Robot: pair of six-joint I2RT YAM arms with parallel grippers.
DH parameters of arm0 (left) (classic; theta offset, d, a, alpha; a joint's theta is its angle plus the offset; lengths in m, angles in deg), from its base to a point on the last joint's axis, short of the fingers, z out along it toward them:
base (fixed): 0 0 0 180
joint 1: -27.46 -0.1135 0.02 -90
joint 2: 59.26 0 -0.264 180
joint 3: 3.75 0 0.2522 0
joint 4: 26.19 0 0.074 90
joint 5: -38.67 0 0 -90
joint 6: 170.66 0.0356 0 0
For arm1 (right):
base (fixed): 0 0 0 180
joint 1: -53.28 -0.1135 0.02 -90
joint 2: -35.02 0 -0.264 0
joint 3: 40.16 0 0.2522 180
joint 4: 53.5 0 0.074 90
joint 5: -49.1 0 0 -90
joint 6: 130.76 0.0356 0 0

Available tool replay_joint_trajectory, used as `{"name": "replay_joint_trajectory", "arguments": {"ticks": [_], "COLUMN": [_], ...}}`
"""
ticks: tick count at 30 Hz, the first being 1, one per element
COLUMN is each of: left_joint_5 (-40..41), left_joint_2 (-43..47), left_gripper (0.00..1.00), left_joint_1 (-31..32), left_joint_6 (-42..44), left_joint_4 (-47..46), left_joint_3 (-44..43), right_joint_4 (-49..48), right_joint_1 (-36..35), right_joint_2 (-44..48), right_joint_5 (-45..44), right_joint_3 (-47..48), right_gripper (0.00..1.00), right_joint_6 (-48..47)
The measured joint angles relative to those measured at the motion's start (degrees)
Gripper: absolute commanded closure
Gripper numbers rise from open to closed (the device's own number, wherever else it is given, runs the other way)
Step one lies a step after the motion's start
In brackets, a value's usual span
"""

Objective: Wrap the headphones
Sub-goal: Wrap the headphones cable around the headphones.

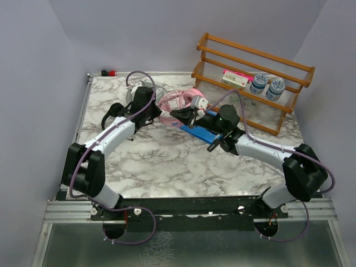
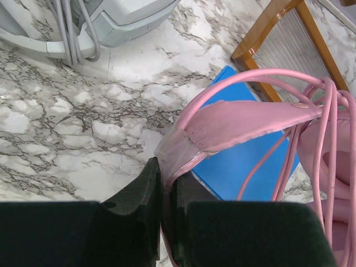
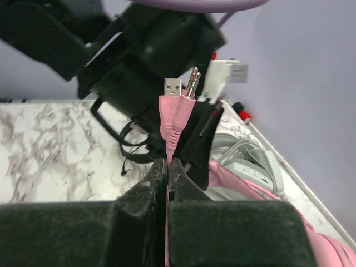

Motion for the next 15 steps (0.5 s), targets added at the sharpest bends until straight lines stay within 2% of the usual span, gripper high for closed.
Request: {"name": "replay_joint_trajectory", "arguments": {"ticks": [7,15], "left_joint_5": [0.96,5.38], "left_joint_2": [1.73,4.35], "left_gripper": [1.00,1.00], "left_joint_1": [0.42,2.25], "left_joint_6": [0.00,1.05], "left_joint_4": [-1.20,-6.01], "left_joint_3": [1.51,6.71], "right_joint_4": [-3.17,5.88], "right_joint_1": [0.24,0.24], "right_joint_2": [0.59,1.11], "right_joint_5": [-10.19,-22.21], "right_joint_3": [-0.09,3.17], "right_gripper": [0.99,0.99], "right_joint_6": [7.63,10.82]}}
